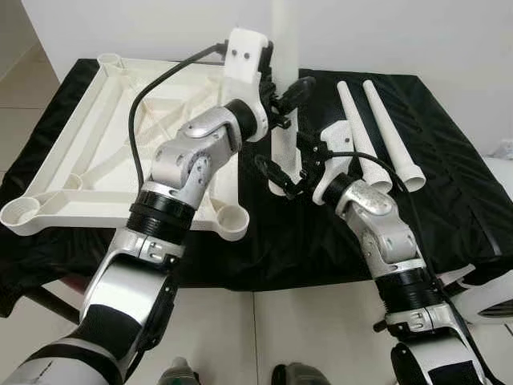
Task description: Building children table
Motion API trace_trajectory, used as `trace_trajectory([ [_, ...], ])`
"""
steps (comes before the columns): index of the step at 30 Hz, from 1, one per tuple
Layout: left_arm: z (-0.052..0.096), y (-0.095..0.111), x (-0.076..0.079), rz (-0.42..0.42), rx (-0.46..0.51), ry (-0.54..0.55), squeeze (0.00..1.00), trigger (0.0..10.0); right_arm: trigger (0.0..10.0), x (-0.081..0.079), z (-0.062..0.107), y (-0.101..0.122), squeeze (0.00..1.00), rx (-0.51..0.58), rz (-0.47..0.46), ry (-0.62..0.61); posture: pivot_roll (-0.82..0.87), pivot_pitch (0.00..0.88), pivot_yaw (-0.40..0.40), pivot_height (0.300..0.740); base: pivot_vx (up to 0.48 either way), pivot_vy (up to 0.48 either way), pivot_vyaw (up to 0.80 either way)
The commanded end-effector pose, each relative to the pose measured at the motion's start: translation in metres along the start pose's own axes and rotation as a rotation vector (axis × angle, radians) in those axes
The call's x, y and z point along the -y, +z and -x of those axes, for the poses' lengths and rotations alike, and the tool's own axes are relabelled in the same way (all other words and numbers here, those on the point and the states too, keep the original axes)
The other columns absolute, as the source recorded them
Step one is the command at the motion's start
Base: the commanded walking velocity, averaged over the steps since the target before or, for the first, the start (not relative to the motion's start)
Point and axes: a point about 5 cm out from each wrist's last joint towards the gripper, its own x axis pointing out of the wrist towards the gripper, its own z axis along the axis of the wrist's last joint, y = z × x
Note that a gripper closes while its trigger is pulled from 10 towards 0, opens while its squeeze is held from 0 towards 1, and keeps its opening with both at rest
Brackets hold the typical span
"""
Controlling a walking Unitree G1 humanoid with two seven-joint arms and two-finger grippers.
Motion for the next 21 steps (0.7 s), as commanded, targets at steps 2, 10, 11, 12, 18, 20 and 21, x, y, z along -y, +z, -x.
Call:
trace_trajectory([
  [2, -0.001, 0.000, 0.016, -0.006, 0.004, -0.162, 0.00, 10.0, 10.0, 0.005, -0.005, 0.003, 0.00, -0.002, -0.010, -0.030, -0.02, 0.000, -0.026, 0.740, 0.000, 0.000, 0.00],
  [10, 0.000, -0.004, 0.023, -0.009, 0.005, -0.174, 0.00, 10.0, 10.0, 0.012, -0.013, 0.012, 0.00, 0.017, -0.022, -0.074, -0.02, 0.000, -0.037, 0.740, 0.000, 0.000, 0.00],
  [11, 0.000, -0.004, 0.023, -0.009, 0.005, -0.174, 0.00, 10.0, 10.0, 0.012, -0.013, 0.012, 0.00, 0.017, -0.022, -0.074, -0.02, 0.000, -0.037, 0.740, 0.000, 0.000, 0.00],
  [12, 0.001, -0.004, 0.023, -0.009, 0.005, -0.173, 0.00, 10.0, 10.0, 0.013, -0.013, 0.013, 0.00, 0.019, -0.027, -0.075, -0.02, 0.000, -0.039, 0.740, 0.000, 0.000, 0.00],
  [18, 0.001, -0.003, 0.024, -0.010, 0.011, -0.172, 0.00, 10.0, 0.0, 0.014, -0.012, 0.012, 0.00, 0.006, -0.039, -0.083, -0.03, 0.000, -0.042, 0.740, 0.000, 0.000, 0.00],
  [20, 0.002, -0.004, 0.024, -0.012, 0.012, -0.172, 0.00, 10.0, 0.0, 0.014, -0.012, 0.013, 0.00, 0.005, -0.045, -0.080, -0.03, 0.000, -0.041, 0.740, 0.000, 0.000, 0.00],
  [21, 0.002, -0.004, 0.024, -0.014, 0.011, -0.173, 0.00, 10.0, 9.7, 0.014, -0.012, 0.013, 0.00, 0.003, -0.044, -0.081, -0.03, 0.000, -0.042, 0.740, 0.000, 0.000, 0.00],
])
